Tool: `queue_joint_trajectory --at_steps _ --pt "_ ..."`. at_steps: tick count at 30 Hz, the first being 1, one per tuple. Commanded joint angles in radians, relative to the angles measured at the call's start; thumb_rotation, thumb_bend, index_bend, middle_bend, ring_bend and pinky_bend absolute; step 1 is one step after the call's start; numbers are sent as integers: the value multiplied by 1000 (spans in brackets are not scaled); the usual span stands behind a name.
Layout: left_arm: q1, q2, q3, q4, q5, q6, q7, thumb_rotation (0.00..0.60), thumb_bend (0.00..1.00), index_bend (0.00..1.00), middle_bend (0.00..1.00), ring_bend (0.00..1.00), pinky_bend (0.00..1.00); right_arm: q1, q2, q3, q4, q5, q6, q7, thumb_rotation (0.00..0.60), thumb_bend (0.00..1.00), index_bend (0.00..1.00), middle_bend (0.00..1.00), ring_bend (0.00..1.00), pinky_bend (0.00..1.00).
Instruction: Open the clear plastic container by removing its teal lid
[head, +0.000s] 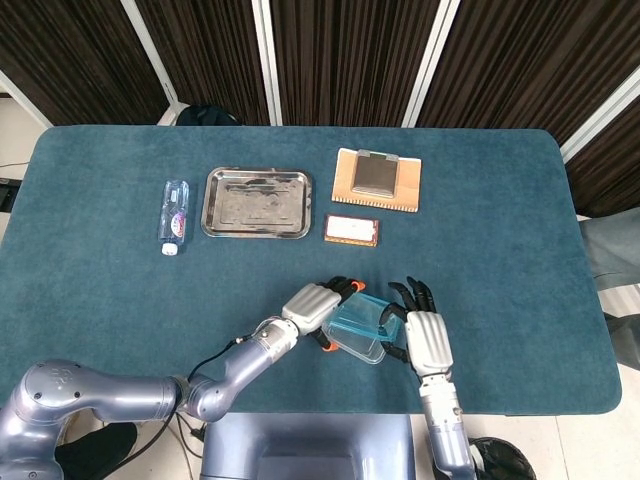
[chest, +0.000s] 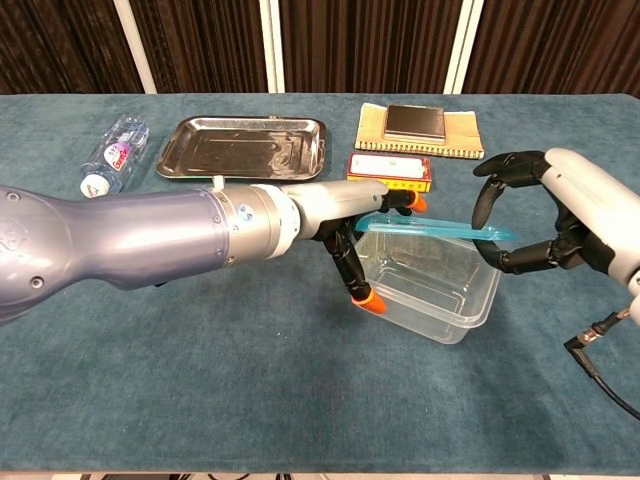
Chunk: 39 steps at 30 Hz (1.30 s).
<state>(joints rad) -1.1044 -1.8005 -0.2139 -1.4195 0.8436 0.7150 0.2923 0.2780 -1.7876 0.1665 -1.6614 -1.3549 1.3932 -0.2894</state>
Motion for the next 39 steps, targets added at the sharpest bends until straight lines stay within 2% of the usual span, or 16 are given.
queue_joint_trajectory --at_steps 1,9,16,31,39 --pt "5 13 -6 -15 7 12 -6 600 65 0 25 0 205 0 2 2 -1 3 0 -2 600 501 593 211 2 0" --pt "26 62 -24 -57 44 53 -24 600 65 0 24 0 199 9 1 22 0 19 -2 -18 600 511 630 224 2 0" --pt "57 133 -23 -120 90 92 -39 600 64 0 26 0 199 31 -17 84 7 76 -7 -41 600 513 638 227 2 0" --pt "124 262 -26 -200 178 127 -126 600 64 0 27 0 199 57 -12 154 -19 148 -1 -83 600 516 643 231 2 0" --pt "167 338 -20 -264 230 164 -162 600 64 0 27 0 199 106 -7 221 23 209 -29 -140 600 517 638 234 2 0"
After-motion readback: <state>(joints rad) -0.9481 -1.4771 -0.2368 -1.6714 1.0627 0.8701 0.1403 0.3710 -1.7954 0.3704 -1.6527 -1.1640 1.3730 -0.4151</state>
